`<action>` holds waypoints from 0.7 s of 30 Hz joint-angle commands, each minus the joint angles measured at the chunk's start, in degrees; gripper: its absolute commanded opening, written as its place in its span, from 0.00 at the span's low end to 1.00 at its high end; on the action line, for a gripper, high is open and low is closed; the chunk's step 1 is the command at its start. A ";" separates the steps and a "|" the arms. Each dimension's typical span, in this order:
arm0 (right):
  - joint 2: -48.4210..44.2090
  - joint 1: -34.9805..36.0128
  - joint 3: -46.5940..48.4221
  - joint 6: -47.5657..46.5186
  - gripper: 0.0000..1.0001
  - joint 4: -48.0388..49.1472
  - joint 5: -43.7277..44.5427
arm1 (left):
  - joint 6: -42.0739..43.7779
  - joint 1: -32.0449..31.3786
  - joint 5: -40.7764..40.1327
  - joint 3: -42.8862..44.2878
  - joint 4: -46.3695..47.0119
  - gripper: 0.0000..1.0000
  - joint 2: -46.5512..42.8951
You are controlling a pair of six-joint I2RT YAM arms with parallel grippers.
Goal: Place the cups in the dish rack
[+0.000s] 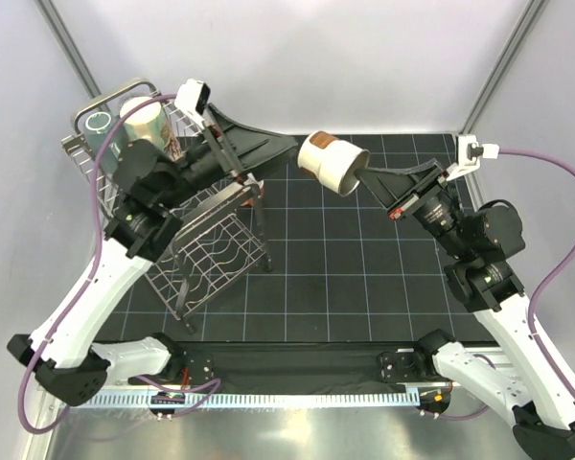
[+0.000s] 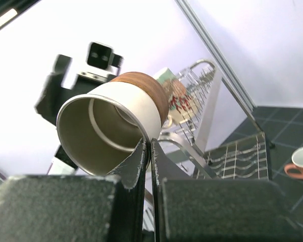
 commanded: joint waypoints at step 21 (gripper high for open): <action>-1.82 0.97 0.50 -7.63 0.04 14.79 1.23 | -7.21 -7.71 -7.97 1.41 16.90 0.98 9.09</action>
